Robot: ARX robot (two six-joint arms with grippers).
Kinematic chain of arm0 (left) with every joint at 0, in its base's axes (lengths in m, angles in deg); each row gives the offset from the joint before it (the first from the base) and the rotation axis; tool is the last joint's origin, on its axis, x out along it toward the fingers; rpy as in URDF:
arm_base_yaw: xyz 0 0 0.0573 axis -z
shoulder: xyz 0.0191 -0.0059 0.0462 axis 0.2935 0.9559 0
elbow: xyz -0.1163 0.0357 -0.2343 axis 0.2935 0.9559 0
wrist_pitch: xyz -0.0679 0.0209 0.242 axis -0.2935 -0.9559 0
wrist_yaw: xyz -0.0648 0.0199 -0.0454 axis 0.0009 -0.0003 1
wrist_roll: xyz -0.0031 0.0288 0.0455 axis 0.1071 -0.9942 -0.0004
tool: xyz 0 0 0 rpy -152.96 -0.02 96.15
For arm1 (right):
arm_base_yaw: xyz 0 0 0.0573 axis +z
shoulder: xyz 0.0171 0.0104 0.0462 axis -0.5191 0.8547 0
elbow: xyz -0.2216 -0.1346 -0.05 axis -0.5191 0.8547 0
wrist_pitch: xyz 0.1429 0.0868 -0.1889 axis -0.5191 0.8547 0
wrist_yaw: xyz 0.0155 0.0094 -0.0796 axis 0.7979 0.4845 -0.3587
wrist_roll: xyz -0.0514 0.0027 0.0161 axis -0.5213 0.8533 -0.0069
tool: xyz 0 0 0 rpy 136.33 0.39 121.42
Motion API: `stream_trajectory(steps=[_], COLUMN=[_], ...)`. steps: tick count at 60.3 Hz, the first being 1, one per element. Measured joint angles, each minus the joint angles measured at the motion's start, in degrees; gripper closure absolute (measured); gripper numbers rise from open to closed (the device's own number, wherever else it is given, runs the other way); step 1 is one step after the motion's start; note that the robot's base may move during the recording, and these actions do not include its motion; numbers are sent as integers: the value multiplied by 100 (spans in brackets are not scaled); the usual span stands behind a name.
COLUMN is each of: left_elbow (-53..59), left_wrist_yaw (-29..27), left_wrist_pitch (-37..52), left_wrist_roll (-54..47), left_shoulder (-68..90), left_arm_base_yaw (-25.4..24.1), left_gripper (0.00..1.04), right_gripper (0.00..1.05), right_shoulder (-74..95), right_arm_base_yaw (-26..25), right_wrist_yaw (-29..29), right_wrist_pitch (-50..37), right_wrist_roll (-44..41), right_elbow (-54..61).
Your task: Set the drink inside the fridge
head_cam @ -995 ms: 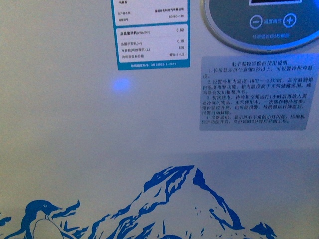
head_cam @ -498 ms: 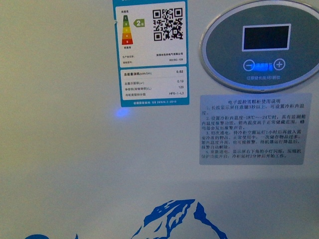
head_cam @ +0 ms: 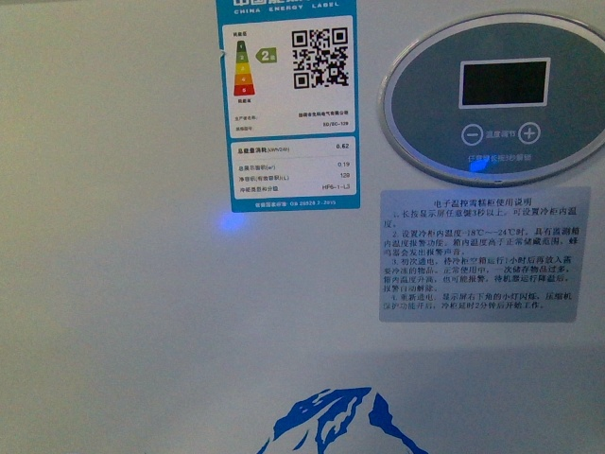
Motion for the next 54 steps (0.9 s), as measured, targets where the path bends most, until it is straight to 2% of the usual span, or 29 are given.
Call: stream_trajectory(steps=[54], left_elbow=[0], left_wrist_yaw=[2], left_wrist_pitch=[0], left_wrist_roll=[0], left_shoulder=[0], left_arm_base_yaw=[0], left_gripper=[8], right_gripper=[59], right_shoulder=[33], right_arm_base_yaw=[31], right_wrist_yaw=[-61], right_wrist_pitch=[7], right_wrist_roll=[-4], right_elbow=[107])
